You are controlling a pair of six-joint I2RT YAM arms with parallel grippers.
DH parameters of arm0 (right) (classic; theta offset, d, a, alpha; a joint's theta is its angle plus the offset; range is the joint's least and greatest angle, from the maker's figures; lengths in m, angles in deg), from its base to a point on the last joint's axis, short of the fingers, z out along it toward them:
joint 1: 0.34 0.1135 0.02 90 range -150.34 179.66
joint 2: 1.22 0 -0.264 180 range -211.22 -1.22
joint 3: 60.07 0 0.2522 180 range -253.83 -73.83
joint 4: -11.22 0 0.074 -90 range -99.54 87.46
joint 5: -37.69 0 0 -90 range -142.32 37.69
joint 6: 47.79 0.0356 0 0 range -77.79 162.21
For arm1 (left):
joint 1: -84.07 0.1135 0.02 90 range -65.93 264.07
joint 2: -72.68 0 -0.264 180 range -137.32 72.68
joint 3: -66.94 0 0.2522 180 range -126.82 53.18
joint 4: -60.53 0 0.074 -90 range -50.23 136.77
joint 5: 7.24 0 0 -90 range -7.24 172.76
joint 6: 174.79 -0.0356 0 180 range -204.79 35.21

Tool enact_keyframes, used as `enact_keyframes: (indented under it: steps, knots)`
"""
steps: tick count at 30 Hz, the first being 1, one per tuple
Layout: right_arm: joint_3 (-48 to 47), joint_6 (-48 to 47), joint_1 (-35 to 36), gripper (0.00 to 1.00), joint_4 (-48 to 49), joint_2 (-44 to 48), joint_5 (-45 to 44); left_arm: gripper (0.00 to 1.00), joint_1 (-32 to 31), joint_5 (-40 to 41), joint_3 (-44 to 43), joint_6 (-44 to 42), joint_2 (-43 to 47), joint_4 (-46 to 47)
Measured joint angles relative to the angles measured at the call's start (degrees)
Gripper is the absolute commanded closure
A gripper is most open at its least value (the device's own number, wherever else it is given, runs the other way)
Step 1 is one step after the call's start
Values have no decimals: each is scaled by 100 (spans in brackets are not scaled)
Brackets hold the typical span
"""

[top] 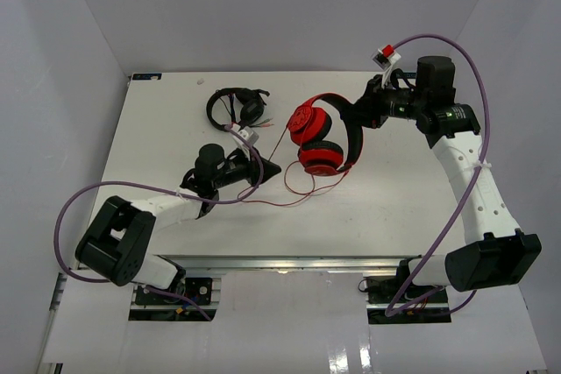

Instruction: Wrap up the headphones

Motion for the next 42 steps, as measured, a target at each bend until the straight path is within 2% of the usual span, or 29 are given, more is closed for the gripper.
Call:
enact_keyframes:
  steps: [10,31,38,42]
  knots:
    - [0,243,-65,92,235,10,246,79,0,64,174,-123,-114,-214]
    - [-301,722,-412,92,381,13,127,80,-73,327,478,-326,-121,-407]
    - [-326,860,-607,92,407,-35,0,88,-145,400,537,-308,-119,-412]
    - [-343,917,-697,92,424,-51,-126,96,-178,438,549,-289,-99,-410]
